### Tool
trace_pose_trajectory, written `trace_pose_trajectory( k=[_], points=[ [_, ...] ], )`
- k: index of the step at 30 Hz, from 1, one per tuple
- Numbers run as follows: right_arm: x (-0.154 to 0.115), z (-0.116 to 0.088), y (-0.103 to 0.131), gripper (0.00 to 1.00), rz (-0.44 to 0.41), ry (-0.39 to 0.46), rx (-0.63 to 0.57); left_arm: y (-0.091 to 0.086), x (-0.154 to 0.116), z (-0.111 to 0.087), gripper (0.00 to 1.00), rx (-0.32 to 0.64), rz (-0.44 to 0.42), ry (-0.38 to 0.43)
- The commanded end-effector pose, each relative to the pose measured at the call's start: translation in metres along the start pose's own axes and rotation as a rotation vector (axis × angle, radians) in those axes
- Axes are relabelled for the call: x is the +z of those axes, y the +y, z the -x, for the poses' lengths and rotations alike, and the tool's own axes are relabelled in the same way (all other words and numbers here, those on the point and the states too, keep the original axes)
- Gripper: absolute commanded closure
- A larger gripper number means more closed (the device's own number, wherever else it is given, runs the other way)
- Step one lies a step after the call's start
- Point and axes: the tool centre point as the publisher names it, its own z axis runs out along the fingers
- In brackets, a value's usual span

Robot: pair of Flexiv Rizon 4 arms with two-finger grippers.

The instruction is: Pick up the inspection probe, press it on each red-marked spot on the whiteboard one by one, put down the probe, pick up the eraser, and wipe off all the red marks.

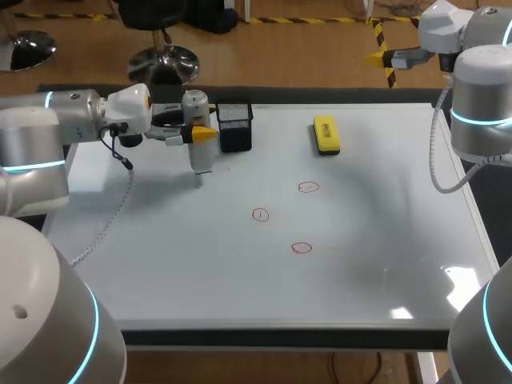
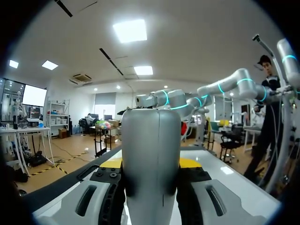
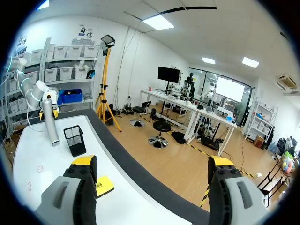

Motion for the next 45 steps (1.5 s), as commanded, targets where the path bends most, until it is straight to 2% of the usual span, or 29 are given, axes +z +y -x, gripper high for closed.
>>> trace_pose_trajectory(
  k=[1,5,10,17,28,45],
  points=[
    [0.000,0.000,0.000,0.00,0.000,0.001,0.000,0.000,0.000,0.000,1.00,0.001,-0.001,0.000],
    [0.000,0.000,0.000,0.00,0.000,0.001,0.000,0.000,0.000,0.000,1.00,0.001,-0.001,0.000],
    [0.005,-0.007,0.010,0.00,-0.003,0.109,-0.093,0.000,0.000,0.000,1.00,0.001,-0.001,0.000],
    [0.020,-0.023,0.014,0.00,-0.026,0.246,-0.159,0.000,0.000,0.000,1.00,0.001,-0.001,0.000],
    [0.043,-0.041,0.046,0.00,-0.012,0.377,-0.305,0.000,0.000,0.000,1.00,0.001,-0.001,0.000],
    [0.060,-0.069,0.053,0.00,-0.113,0.688,-0.592,0.000,0.000,0.000,1.00,0.001,-0.001,0.000]
  ],
)
